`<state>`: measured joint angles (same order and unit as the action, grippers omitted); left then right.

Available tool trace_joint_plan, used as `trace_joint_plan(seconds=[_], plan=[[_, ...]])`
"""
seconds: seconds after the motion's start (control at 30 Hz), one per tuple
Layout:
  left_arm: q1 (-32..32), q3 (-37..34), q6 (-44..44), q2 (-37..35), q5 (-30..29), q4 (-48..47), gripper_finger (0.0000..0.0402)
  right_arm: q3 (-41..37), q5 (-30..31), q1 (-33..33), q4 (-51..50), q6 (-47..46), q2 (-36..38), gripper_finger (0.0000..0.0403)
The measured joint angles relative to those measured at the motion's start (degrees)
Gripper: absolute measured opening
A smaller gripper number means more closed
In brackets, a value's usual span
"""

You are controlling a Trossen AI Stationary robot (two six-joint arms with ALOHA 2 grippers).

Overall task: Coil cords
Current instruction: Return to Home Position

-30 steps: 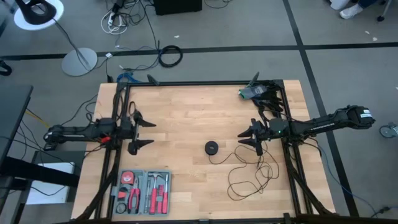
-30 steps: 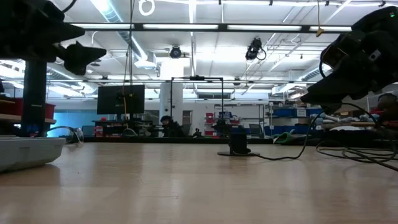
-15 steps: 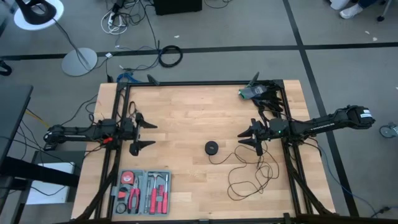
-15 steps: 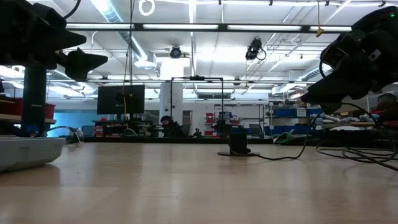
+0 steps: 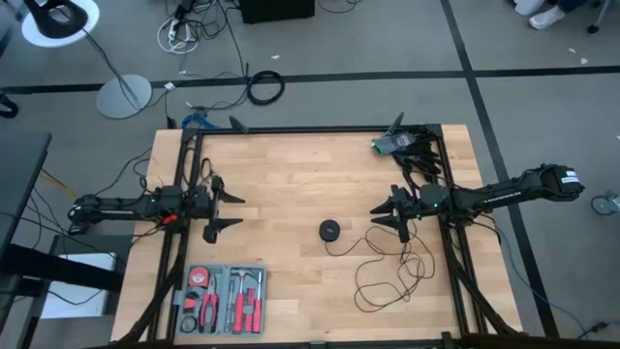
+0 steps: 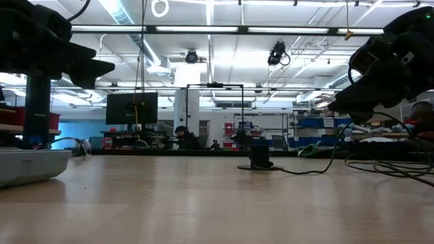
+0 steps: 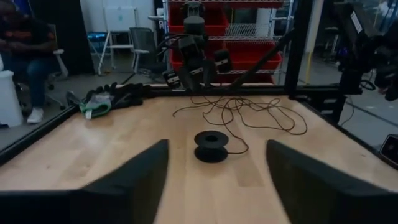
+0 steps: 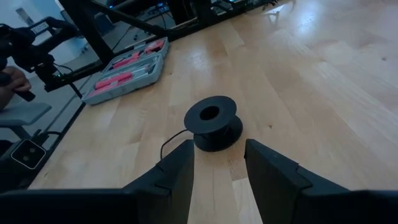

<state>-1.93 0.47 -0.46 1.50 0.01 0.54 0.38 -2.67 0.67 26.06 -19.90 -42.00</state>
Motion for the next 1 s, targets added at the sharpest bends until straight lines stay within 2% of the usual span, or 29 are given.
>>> trace_joint_plan(seconds=[0.1, 0.23, 0.3, 0.57, 0.77, 1.0], plan=[[0.0, 0.0, 1.5, 0.0, 0.1, 0.0, 0.0196, 0.0, 0.0, 0.0, 0.0, 0.0, 0.0, 0.0144], [0.0, 0.0, 2.1, 0.0, 0.1, 0.0, 0.0062, 0.0, 0.0, 0.0, 0.3, 0.0, 0.0, 0.0144], [0.0, 0.0, 3.2, 0.0, 0.1, 0.0, 0.0017, 0.0, 0.0, 0.0, 0.3, 0.1, 0.0, 0.0144], [0.0, 0.0, 3.0, 0.0, -0.5, 0.0, 0.002, 0.0, 1.7, 0.0, 0.3, 0.0, 0.0, 0.0144], [0.0, 0.0, 2.9, 0.0, -0.6, 0.0, 0.0021, 0.9, 0.8, 0.0, 0.2, 6.0, 0.3, 0.0144], [0.0, 0.0, 2.8, 0.0, -0.8, 0.0, 0.0021, 1.3, 0.7, 0.0, -2.7, 10.8, 5.9, 0.0142]])
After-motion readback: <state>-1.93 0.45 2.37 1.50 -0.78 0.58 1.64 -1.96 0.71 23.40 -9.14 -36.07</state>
